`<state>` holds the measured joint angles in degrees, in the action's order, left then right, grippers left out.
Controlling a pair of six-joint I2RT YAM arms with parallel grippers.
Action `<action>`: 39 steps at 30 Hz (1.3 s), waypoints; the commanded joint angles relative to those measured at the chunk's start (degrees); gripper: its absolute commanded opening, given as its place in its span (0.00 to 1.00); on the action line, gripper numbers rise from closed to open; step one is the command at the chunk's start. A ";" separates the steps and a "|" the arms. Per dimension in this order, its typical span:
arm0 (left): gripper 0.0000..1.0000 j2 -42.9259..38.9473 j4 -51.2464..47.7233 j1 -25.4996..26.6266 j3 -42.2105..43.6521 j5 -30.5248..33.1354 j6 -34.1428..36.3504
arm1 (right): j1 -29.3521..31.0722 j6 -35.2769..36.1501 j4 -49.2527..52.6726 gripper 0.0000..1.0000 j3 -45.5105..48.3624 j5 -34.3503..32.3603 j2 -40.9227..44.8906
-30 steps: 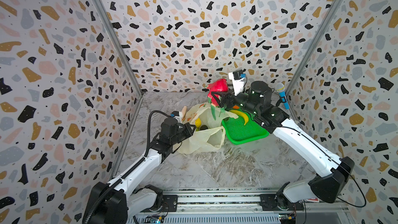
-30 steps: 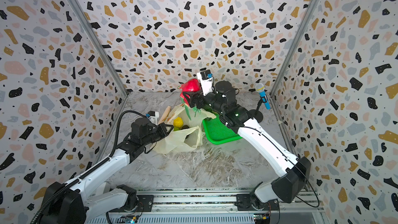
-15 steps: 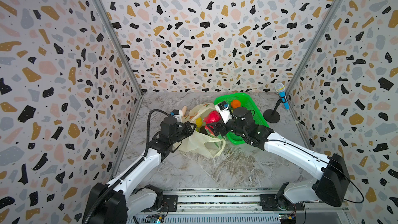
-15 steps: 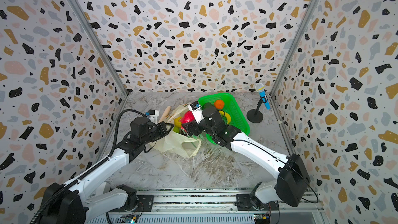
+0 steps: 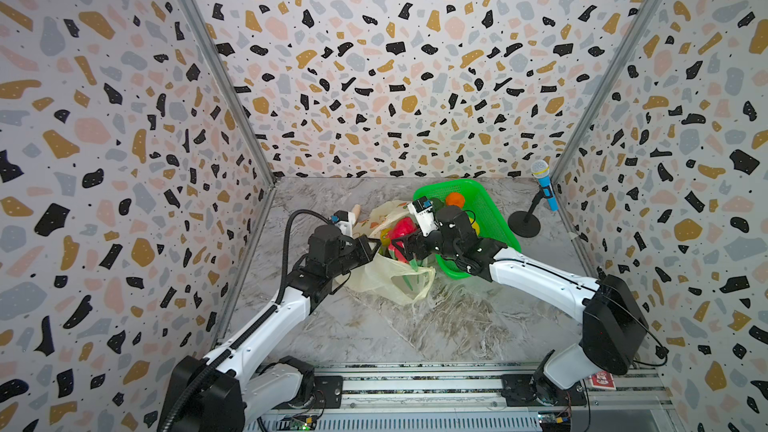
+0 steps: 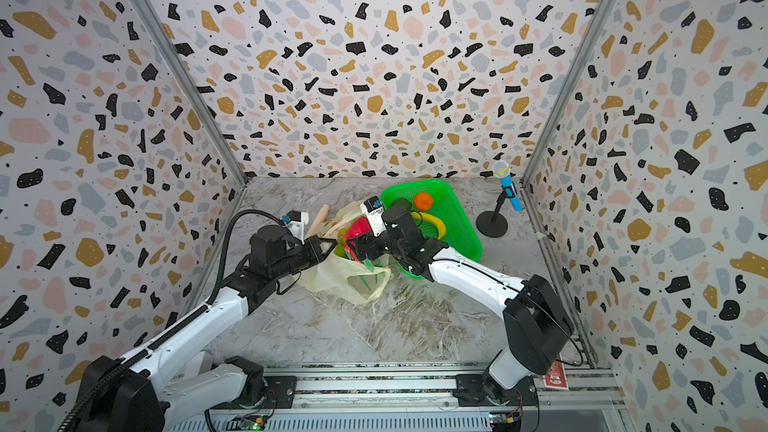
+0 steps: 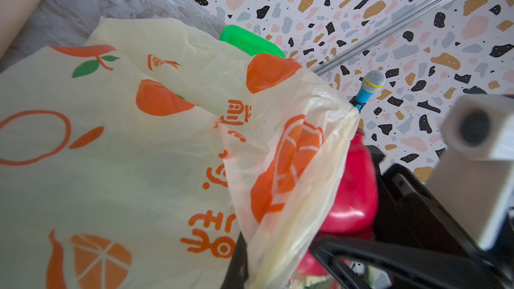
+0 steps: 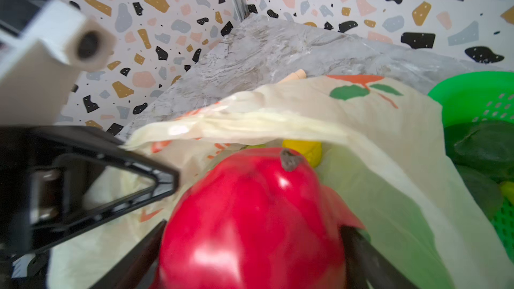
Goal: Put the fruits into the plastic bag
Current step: 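Lower the dragon fruit into the bag and open the right gripper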
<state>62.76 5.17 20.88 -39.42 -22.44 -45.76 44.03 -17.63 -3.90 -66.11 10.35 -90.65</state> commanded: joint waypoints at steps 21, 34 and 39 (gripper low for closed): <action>0.00 -1.28 3.75 -0.30 1.41 -3.14 0.49 | -5.94 -2.95 4.83 0.99 -25.02 4.35 -13.12; 0.00 -0.71 3.64 -0.29 1.36 -2.66 0.34 | -6.12 -2.05 5.44 0.99 -20.66 15.21 -6.47; 0.00 -0.45 3.81 -0.24 1.62 -2.31 0.43 | -6.90 -0.82 0.72 0.99 -11.41 20.73 6.34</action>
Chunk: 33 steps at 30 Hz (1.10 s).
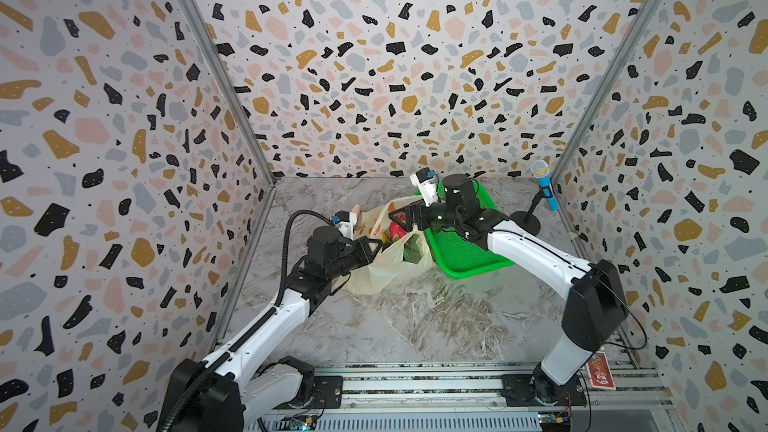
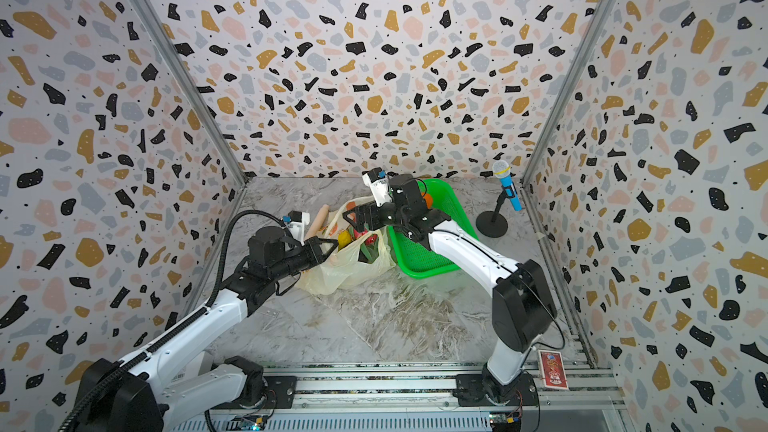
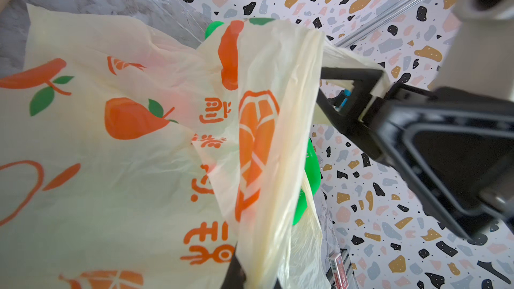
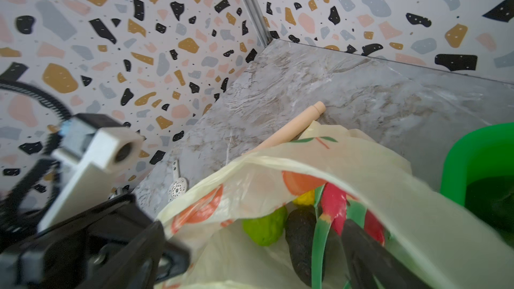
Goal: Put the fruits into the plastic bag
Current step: 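Move the right gripper back to the basket toward the yellow banana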
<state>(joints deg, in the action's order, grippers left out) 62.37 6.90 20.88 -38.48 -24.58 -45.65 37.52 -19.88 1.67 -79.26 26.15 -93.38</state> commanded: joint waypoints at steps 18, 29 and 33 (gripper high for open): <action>0.00 -0.44 2.48 -0.32 1.15 0.41 0.28 | -20.11 -9.35 7.70 1.00 11.71 -19.65 14.05; 0.00 0.54 2.49 -0.23 1.04 0.92 0.52 | -21.25 -2.37 25.56 0.97 -10.53 -30.98 -17.19; 0.00 0.52 1.97 -0.29 1.03 1.20 0.86 | -21.87 -1.64 29.93 0.93 -16.19 -32.74 -25.07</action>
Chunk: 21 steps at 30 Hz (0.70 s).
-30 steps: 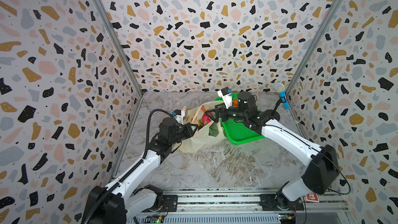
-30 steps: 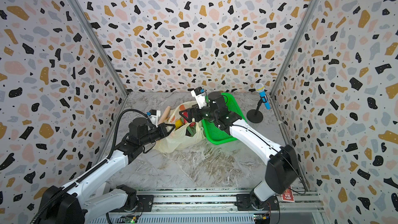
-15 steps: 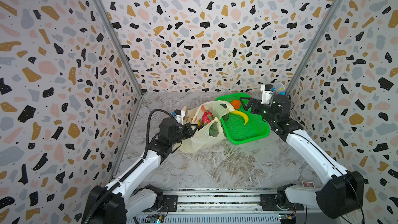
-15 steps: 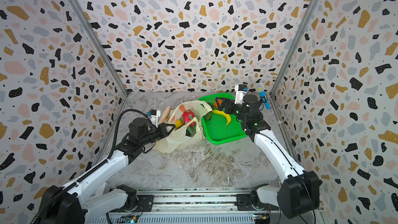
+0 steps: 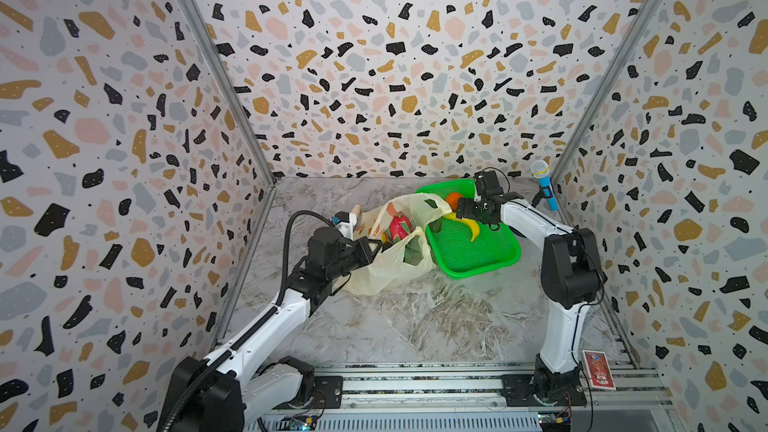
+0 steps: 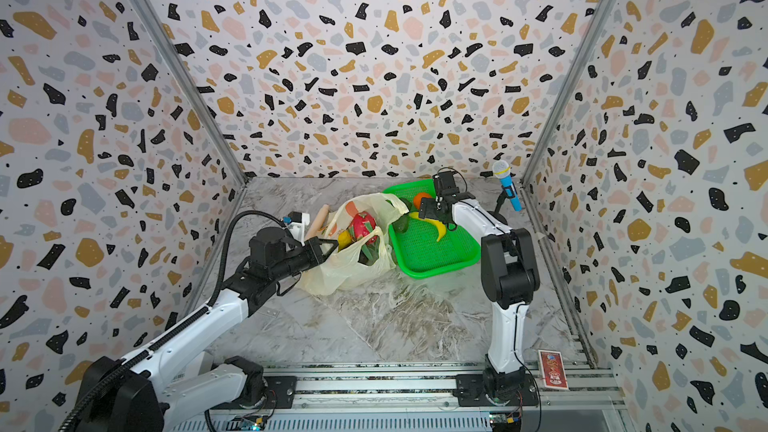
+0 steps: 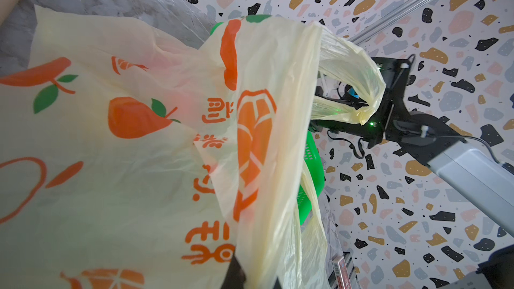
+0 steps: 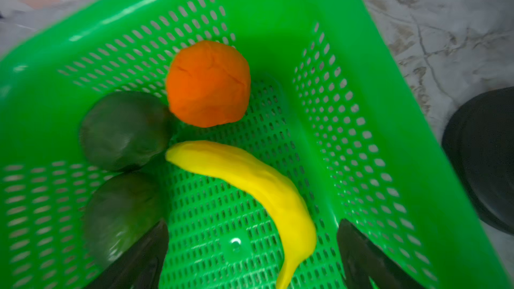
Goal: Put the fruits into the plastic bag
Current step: 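Move the right gripper back to the basket toward the yellow banana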
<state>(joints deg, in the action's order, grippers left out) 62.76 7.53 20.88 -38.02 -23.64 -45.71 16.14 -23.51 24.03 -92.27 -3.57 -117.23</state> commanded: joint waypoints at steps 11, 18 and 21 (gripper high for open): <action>0.00 1.60 0.83 -0.31 0.15 0.50 1.59 | -1.99 3.15 2.19 0.59 1.78 0.99 -4.32; 0.00 1.58 0.73 -0.32 -0.25 0.87 1.14 | -1.99 0.45 -0.66 0.04 6.64 4.63 3.06; 0.00 1.47 0.51 -0.31 -0.14 0.77 0.97 | -2.00 -1.11 -2.14 0.03 9.94 4.79 11.10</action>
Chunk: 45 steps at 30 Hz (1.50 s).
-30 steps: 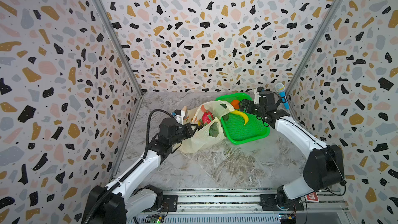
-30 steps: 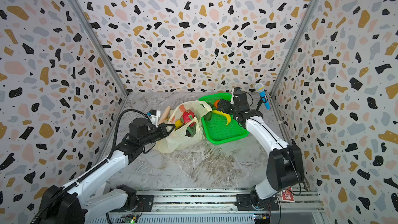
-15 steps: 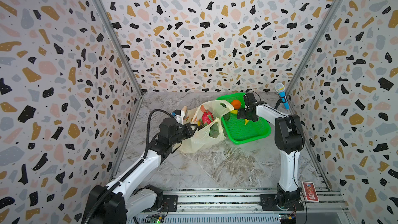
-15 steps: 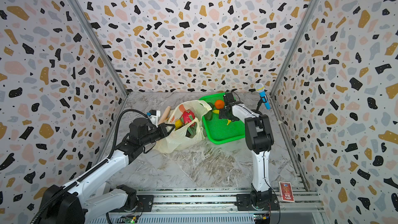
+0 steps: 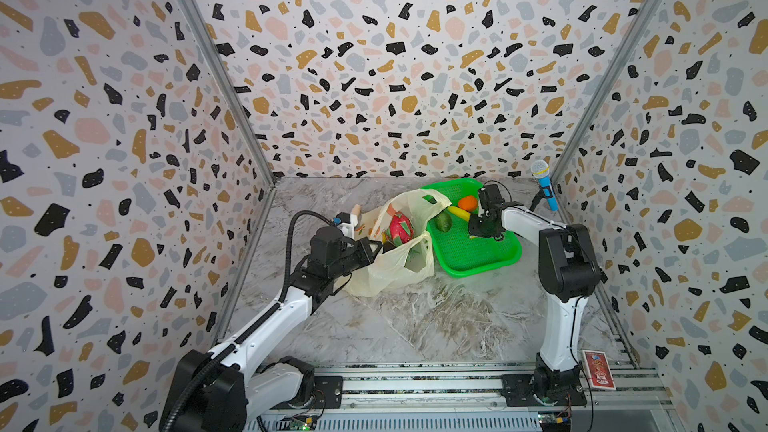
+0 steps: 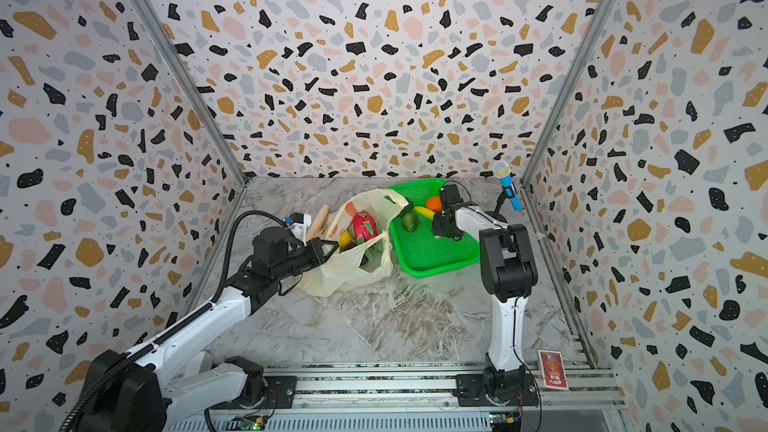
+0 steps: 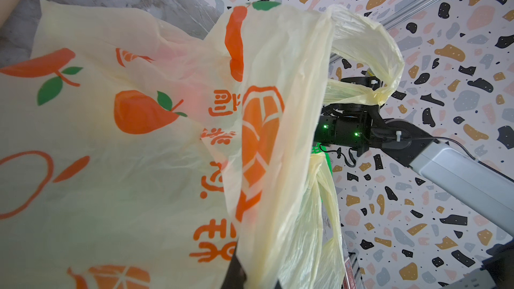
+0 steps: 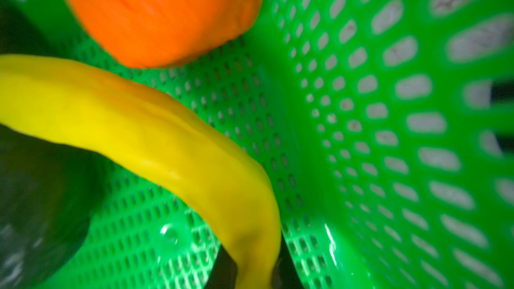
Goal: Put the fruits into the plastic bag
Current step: 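Grasp the yellow banana with the right gripper and lift it over the bag, then lower the banana into the bag and open the right gripper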
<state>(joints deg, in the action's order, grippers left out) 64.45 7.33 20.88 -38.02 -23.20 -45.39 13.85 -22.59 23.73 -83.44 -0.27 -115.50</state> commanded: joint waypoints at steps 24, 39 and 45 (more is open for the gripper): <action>0.00 -1.38 -0.08 -0.32 -1.17 1.04 0.00 | 29.75 1.01 -25.08 0.02 15.06 4.34 31.04; 0.00 -0.61 -0.80 -0.30 -3.89 1.71 0.32 | 31.60 -3.27 -22.82 0.00 24.09 2.33 29.97; 0.00 -1.42 -5.63 -0.28 -5.73 2.12 3.69 | 29.57 -3.31 -17.12 0.00 17.47 -1.02 22.95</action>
<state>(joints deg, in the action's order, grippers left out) 63.68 3.64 20.88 -41.45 -21.10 -44.23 44.38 -25.41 2.72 -62.52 1.43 -90.76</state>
